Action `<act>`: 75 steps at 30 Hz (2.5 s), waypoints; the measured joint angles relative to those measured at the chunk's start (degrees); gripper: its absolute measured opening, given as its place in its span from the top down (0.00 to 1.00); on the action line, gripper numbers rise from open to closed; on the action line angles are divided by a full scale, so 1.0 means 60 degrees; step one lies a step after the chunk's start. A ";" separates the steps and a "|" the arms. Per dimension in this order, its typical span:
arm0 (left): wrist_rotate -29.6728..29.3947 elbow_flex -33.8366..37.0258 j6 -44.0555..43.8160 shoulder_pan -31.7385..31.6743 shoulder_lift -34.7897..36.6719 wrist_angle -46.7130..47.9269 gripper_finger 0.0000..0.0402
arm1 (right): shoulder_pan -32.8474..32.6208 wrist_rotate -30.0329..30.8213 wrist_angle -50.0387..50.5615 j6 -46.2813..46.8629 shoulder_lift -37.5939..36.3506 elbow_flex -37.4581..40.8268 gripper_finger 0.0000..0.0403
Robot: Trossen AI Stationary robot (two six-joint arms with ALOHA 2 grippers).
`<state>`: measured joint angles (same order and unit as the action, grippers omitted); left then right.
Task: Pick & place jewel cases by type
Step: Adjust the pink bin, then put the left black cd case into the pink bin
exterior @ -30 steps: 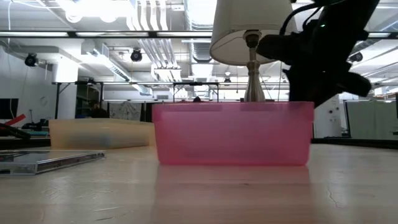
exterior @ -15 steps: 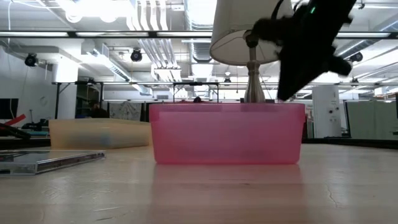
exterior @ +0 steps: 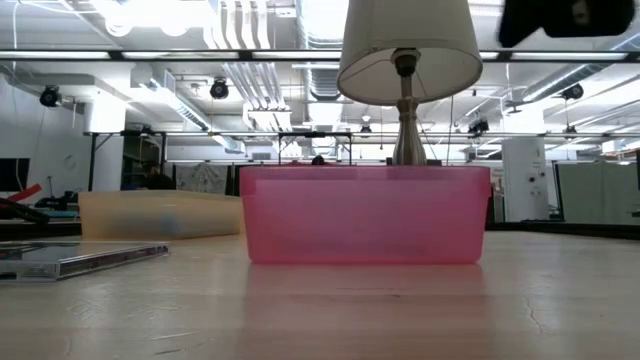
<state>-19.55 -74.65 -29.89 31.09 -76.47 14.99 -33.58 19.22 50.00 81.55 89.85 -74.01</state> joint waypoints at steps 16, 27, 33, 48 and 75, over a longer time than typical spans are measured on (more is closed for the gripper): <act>-0.0028 0.0000 0.0024 -0.0004 0.0000 -0.0232 1.00 | 0.0494 -0.1075 -0.2150 -0.0138 0.2937 -0.0115 0.98; -0.0033 0.0000 0.0044 -0.0004 0.0011 -0.0320 1.00 | 0.1749 -0.0839 -0.2229 -0.1088 0.3321 -0.0107 0.98; -0.0023 0.0000 0.0153 -0.0004 0.0011 -0.0340 1.00 | 0.2275 -0.0499 -0.2807 -0.1656 0.3325 -0.0096 0.98; -0.0011 0.0000 0.0113 -0.0004 0.0019 -0.0355 1.00 | 0.3100 -0.0197 -0.3717 -0.2418 0.3128 -0.0096 0.98; 0.0625 -0.0004 -0.3536 0.1490 0.0473 0.6268 1.00 | -0.1212 0.0549 -0.4697 -0.1111 0.0939 -0.0113 0.98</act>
<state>-15.80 -74.67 -51.11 40.03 -73.63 52.60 -40.85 22.51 21.82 74.88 95.48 -74.69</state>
